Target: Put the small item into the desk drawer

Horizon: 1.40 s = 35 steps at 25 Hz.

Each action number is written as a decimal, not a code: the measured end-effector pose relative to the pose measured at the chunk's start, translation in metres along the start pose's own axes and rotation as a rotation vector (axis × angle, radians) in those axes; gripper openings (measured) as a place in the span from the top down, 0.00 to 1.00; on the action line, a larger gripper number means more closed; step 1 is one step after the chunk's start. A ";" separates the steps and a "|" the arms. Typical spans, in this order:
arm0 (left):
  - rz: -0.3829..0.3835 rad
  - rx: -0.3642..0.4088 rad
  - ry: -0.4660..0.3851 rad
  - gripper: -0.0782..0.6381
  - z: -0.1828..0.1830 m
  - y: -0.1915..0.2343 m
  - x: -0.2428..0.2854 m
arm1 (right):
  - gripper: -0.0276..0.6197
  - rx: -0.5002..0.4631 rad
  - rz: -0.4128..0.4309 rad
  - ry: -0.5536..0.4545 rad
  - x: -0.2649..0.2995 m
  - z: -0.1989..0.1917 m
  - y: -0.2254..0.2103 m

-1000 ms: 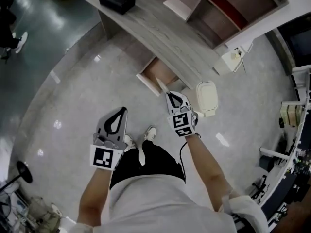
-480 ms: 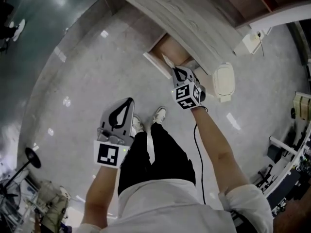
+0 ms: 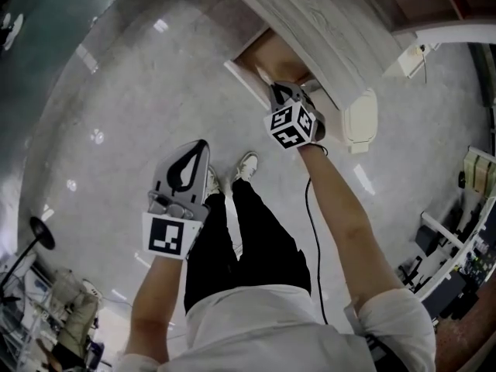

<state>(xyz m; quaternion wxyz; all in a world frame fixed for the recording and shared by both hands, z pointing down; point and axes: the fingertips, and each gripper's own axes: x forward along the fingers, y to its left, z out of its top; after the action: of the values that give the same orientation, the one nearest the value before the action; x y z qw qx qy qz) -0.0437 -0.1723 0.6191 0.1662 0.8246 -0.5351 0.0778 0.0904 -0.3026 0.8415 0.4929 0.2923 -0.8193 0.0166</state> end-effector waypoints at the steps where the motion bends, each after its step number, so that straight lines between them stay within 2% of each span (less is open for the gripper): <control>1: -0.001 -0.002 0.006 0.87 -0.002 -0.001 -0.001 | 0.92 0.000 -0.001 0.009 0.003 0.000 -0.001; 8: 0.004 -0.022 0.048 0.87 -0.017 -0.003 -0.004 | 0.92 -0.035 0.018 0.078 0.023 -0.004 0.004; 14: 0.013 -0.036 0.049 0.87 -0.020 0.003 -0.006 | 0.92 -0.044 0.039 0.116 0.032 -0.003 0.008; 25: 0.014 -0.051 0.054 0.87 -0.026 0.007 -0.013 | 0.91 -0.027 0.095 0.137 0.036 -0.004 0.018; 26: 0.014 -0.052 0.052 0.87 -0.026 0.008 -0.013 | 0.89 -0.026 0.101 0.136 0.035 -0.004 0.020; 27: 0.014 -0.053 0.050 0.87 -0.026 0.009 -0.014 | 0.83 -0.025 0.107 0.134 0.035 -0.003 0.022; 30: 0.009 -0.059 0.049 0.87 -0.027 0.009 -0.015 | 0.78 -0.022 0.121 0.117 0.033 -0.001 0.029; 35: -0.002 -0.060 0.048 0.87 -0.029 0.009 -0.024 | 0.63 -0.015 0.151 0.098 0.029 0.001 0.046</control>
<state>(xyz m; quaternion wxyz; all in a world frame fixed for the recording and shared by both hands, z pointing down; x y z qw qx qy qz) -0.0602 -0.1445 0.6409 0.2038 0.8178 -0.5321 0.0812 0.0571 -0.2785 0.8766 0.5320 0.2246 -0.8141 0.0618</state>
